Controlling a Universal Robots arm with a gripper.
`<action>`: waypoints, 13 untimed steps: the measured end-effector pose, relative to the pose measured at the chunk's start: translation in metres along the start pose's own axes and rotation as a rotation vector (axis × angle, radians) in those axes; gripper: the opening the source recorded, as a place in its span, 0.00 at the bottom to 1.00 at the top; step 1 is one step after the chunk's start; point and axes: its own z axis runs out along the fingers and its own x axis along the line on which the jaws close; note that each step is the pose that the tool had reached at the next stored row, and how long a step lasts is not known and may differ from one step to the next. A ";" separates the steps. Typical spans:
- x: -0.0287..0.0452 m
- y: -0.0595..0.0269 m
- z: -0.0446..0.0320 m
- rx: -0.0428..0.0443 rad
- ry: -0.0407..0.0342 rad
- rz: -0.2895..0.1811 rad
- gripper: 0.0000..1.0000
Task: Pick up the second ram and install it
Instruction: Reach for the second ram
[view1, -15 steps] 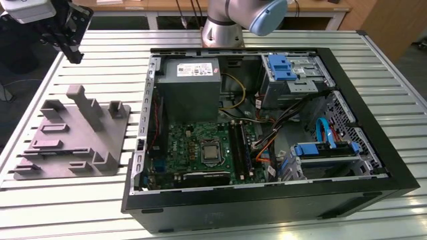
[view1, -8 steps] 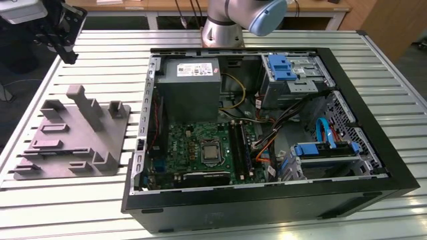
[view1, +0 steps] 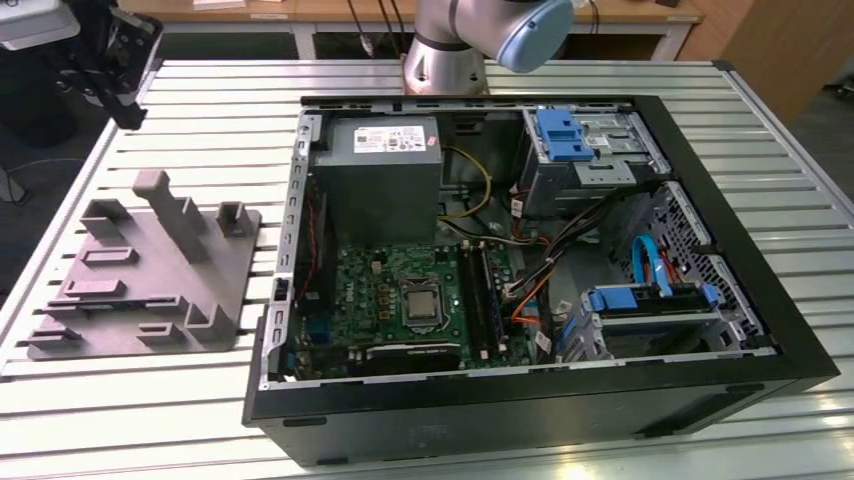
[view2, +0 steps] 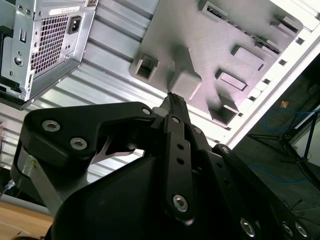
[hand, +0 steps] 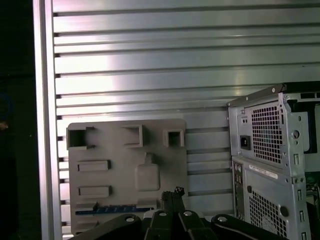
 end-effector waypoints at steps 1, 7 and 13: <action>0.0006 -0.0002 0.0005 0.0000 -0.0001 0.000 0.10; 0.0073 -0.0062 0.0047 0.0001 0.0002 0.000 0.10; 0.0186 -0.0208 0.0096 0.0001 0.0002 0.000 0.10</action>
